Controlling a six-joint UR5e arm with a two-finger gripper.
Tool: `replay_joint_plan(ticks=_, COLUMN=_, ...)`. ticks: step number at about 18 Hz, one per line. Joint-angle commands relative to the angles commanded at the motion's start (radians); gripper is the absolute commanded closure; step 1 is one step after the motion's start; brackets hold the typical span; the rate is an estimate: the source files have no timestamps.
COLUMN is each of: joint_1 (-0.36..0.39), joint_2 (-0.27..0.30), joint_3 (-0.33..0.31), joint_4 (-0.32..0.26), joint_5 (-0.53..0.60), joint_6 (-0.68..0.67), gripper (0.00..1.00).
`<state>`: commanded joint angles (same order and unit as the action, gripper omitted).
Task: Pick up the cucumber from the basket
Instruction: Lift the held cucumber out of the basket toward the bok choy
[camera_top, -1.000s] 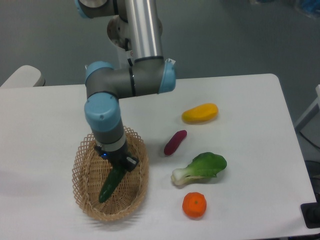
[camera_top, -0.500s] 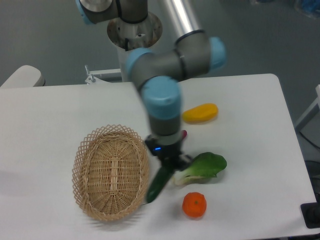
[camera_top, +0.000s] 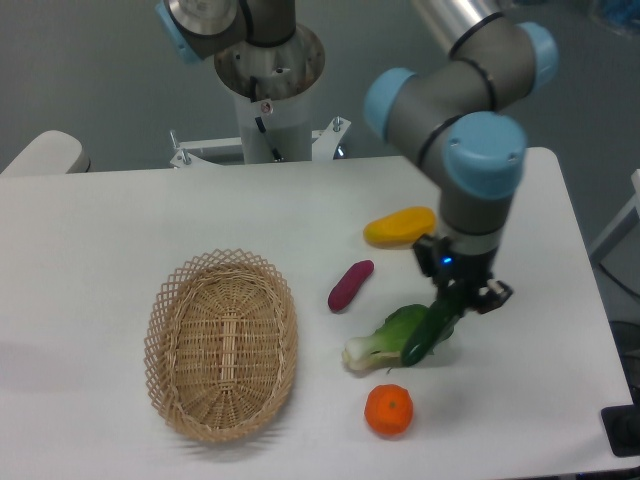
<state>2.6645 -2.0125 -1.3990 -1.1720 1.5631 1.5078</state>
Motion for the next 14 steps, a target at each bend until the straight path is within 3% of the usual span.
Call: replay_joint_plan(ticks=14, joint_1=0.022, joint_2=-0.002, joint_3=-0.002, joint_4=0.0, joint_5=-0.002, joint_6=0.037, gripper=0.71)
